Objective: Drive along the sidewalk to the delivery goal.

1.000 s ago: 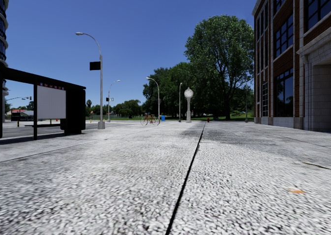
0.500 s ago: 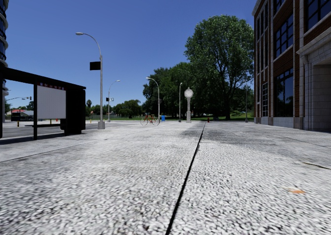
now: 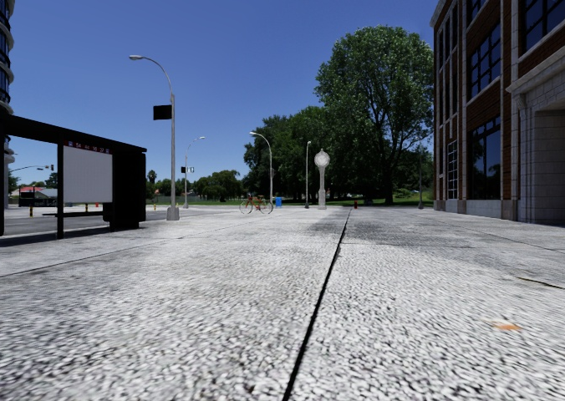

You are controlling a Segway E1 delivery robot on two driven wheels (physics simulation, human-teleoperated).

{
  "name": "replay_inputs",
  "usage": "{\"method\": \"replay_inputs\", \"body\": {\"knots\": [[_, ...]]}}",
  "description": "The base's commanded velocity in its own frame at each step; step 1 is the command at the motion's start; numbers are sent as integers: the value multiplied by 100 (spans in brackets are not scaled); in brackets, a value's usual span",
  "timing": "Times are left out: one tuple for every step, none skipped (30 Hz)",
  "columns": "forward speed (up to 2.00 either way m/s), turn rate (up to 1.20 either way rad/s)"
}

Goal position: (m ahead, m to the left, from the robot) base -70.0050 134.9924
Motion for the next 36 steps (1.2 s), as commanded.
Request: {"method": "replay_inputs", "body": {"knots": [[10,0],[34,0],[61,0],[61,0],[84,0],[93,0],[106,0],[116,0],[116,0],[144,0],[175,0],[200,0],[200,0],[200,0],[200,0],[200,0],[200,0],[200,0],[200,0],[200,0],[200,0],[200,0],[200,0],[200,10],[200,10],[200,40],[200,56],[199,60],[199,60],[195,61],[189,61],[185,66],[185,66],[181,74],[180,80],[179,84]]}}
